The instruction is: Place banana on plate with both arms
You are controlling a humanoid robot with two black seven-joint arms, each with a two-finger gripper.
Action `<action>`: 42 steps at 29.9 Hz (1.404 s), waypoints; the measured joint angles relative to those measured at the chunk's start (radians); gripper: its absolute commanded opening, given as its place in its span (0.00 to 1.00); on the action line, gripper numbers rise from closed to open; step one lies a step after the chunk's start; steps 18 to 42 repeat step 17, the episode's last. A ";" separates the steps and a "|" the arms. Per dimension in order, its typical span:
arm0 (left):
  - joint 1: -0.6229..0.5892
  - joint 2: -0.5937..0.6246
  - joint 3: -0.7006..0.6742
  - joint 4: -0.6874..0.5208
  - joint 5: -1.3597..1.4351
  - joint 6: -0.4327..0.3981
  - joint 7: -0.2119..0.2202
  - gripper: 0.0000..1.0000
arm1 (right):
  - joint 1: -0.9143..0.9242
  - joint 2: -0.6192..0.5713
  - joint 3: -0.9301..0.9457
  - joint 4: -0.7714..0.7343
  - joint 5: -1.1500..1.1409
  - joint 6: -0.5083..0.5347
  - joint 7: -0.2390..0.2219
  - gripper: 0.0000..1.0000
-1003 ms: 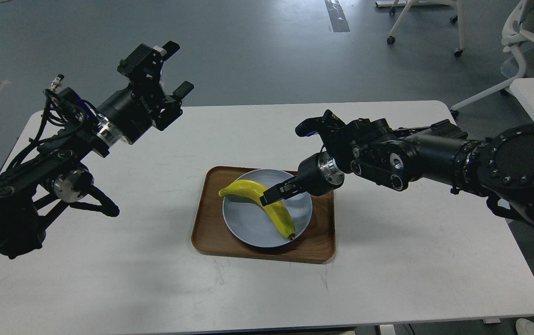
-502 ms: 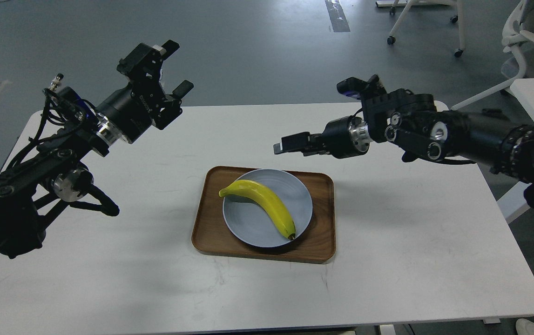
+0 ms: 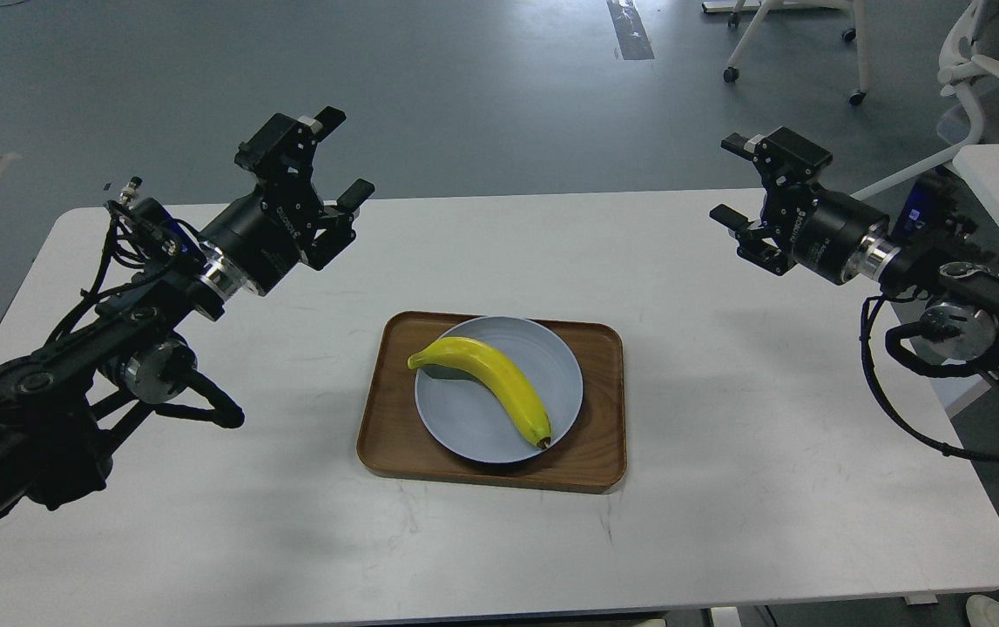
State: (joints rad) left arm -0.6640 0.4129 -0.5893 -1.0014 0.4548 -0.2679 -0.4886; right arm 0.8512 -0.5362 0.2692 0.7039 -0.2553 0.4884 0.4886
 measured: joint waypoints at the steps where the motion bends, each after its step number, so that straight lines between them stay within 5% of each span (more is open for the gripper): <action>1: 0.014 -0.013 -0.015 0.010 0.000 0.000 0.000 0.98 | -0.014 0.010 0.018 -0.008 0.004 0.000 0.000 1.00; 12: 0.057 -0.102 -0.077 0.162 -0.004 -0.004 0.000 0.98 | -0.043 0.086 0.070 -0.076 0.093 0.000 0.000 1.00; 42: 0.080 -0.105 -0.077 0.167 -0.002 -0.005 0.000 0.98 | -0.059 0.136 0.069 -0.103 0.096 0.000 0.000 1.00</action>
